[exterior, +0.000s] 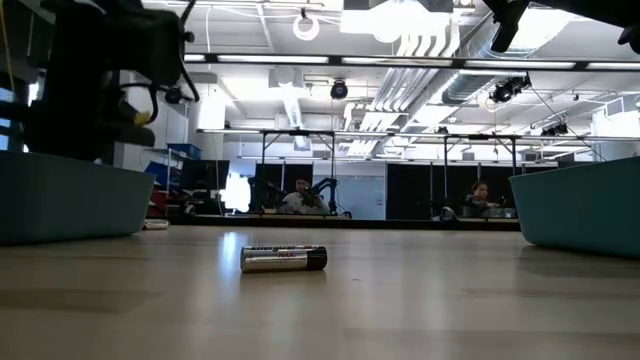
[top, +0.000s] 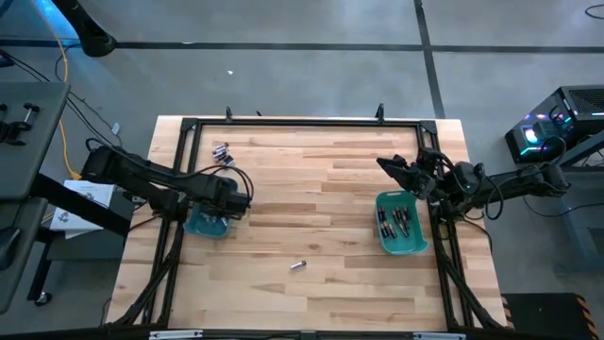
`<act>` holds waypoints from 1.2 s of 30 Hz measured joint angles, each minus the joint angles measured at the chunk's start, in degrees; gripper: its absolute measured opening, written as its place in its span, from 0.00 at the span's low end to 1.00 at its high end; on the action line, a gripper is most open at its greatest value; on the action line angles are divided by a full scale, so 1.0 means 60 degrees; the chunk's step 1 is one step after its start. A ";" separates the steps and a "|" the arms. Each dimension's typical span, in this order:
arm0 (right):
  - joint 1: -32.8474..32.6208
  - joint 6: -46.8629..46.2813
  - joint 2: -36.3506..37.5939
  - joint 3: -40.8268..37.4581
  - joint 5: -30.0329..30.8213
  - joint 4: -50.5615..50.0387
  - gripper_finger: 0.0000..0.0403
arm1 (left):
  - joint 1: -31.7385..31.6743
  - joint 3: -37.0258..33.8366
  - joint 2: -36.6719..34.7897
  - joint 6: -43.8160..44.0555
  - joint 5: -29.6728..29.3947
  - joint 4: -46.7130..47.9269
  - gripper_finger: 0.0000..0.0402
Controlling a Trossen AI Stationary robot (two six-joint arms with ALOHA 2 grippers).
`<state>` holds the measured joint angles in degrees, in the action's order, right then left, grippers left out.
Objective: Sort batteries
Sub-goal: Put the silver battery into the blue bin
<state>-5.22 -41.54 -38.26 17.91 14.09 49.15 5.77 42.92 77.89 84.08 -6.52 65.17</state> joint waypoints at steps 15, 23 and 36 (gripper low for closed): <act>-0.0003 -0.0116 0.0000 0.0000 -0.0084 0.0236 0.60 | -0.0669 -0.1152 -0.0036 -0.0713 0.0146 -0.1266 0.08; -0.0003 -0.0178 0.0000 0.0000 -0.0087 0.0291 0.60 | -0.0773 -0.1185 -0.0028 -0.1291 0.0168 -0.1268 0.11; -0.0003 -0.0182 0.0000 0.0000 -0.0089 0.0290 0.60 | -0.0770 -0.0834 0.0022 -0.1316 -0.0494 -0.0512 0.34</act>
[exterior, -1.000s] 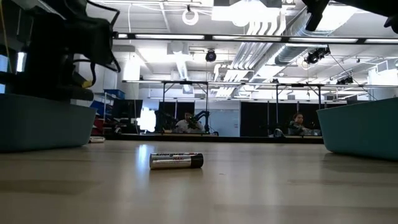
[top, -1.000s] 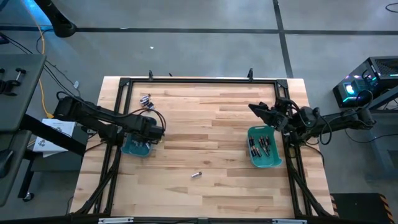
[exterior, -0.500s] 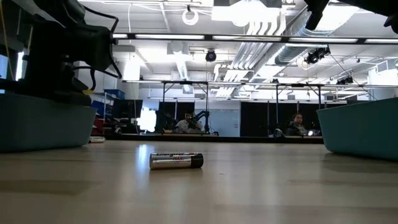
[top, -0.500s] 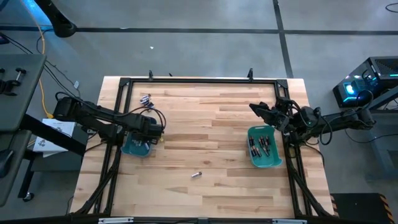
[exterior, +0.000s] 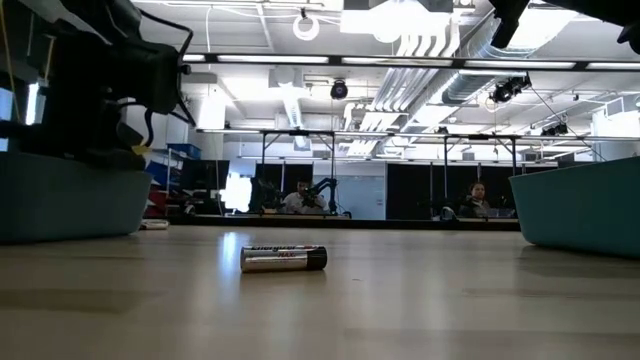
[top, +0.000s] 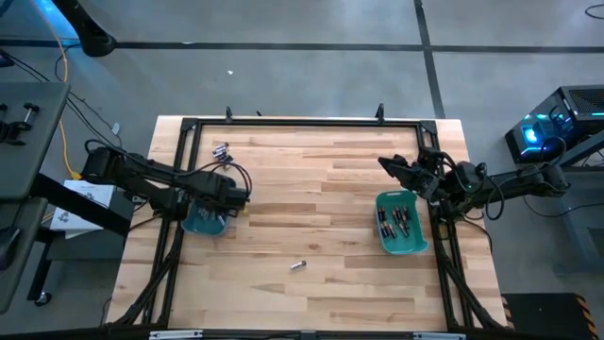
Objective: Sort batteries
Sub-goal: Put the silver battery into the blue bin
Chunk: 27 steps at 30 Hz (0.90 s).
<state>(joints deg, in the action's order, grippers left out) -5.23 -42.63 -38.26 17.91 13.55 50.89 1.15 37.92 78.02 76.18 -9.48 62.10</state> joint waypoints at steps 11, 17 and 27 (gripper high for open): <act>0.0000 0.0004 0.0000 0.0000 0.0002 0.0000 0.60 | 0.0201 0.2408 -0.0013 0.0066 -0.0940 0.2813 0.36; 0.0000 0.0019 0.0000 0.0000 -0.0002 -0.0004 0.60 | 0.1460 0.4121 -0.0018 0.0200 -0.2026 0.1615 0.36; 0.0000 0.0248 -0.0004 0.0000 -0.0002 -0.0086 0.60 | 0.4349 0.4578 0.1175 -0.6458 -0.2571 -0.5778 0.36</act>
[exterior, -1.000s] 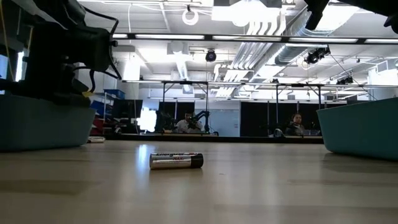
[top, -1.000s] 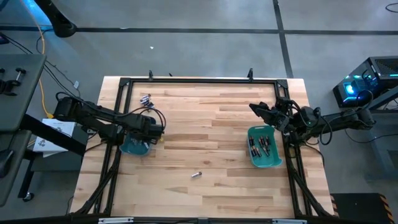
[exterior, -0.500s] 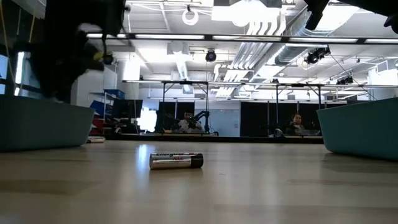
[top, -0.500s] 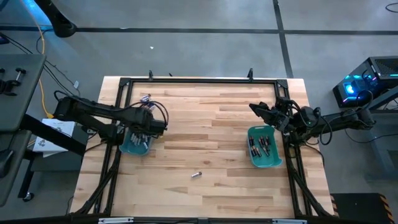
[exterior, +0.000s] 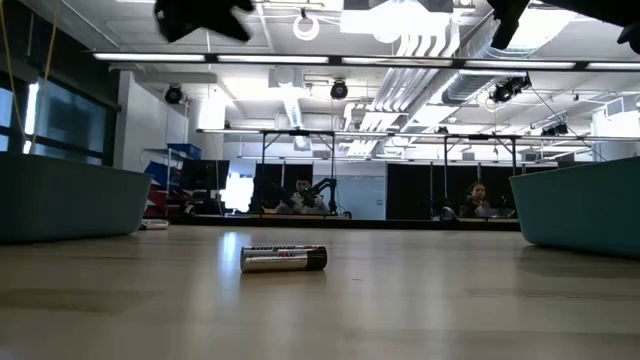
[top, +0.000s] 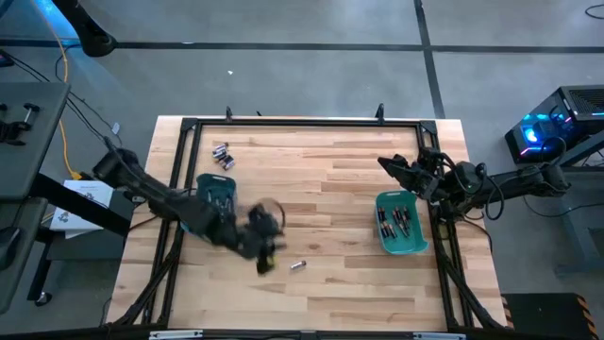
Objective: Sort batteries
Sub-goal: Put the silver battery into the blue bin
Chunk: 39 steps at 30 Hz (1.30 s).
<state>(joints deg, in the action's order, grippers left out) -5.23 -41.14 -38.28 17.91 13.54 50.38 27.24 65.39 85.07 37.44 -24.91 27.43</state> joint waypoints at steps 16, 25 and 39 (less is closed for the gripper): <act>0.0000 -0.0380 0.0004 0.0000 -0.0031 0.0010 0.60 | 0.0203 -0.0007 0.3939 -0.0500 0.0561 -0.2883 0.51; 0.0000 -0.0440 0.0004 0.0000 -0.0036 0.0013 0.60 | 0.0212 -0.0007 0.4766 -0.0675 0.0525 -0.3232 0.45; 0.0000 -0.0431 0.0002 0.0000 -0.0036 0.0010 0.60 | 0.0122 0.0029 0.4985 0.1405 0.0871 -0.2738 0.08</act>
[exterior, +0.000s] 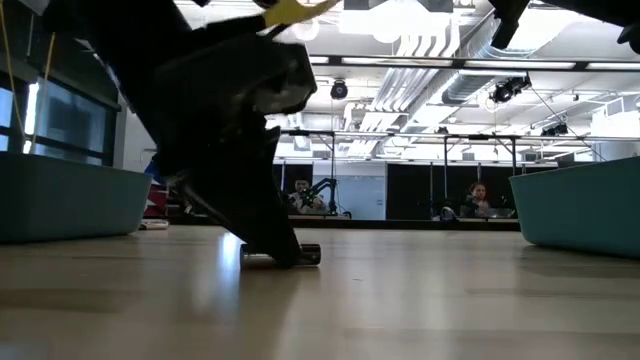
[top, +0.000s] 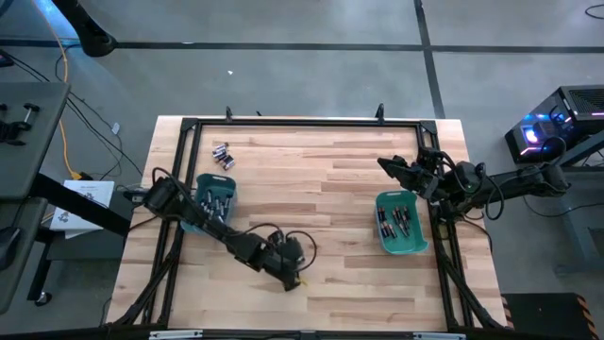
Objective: Sort batteries
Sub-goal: Put the silver battery into the blue bin
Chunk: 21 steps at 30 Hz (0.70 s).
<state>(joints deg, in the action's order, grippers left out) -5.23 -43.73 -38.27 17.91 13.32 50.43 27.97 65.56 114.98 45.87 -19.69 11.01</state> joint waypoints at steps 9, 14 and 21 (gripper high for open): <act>0.0000 0.0050 0.0000 0.0000 0.0000 -0.0084 0.60 | -0.0050 0.0244 -0.2286 0.3916 -0.1666 0.3643 0.07; 0.0000 0.0212 -0.0002 0.0000 0.0000 -0.0160 0.60 | -0.0105 0.1277 -0.4156 0.5817 -0.3040 0.8555 0.07; 0.0000 0.0216 0.0002 0.0000 0.0003 -0.0168 0.60 | -0.0307 0.1243 -0.5909 0.9424 -0.2195 1.3169 0.07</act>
<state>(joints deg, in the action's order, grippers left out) -5.23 -42.43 -38.26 17.91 13.34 49.43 26.13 73.02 79.53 102.42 -32.86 90.02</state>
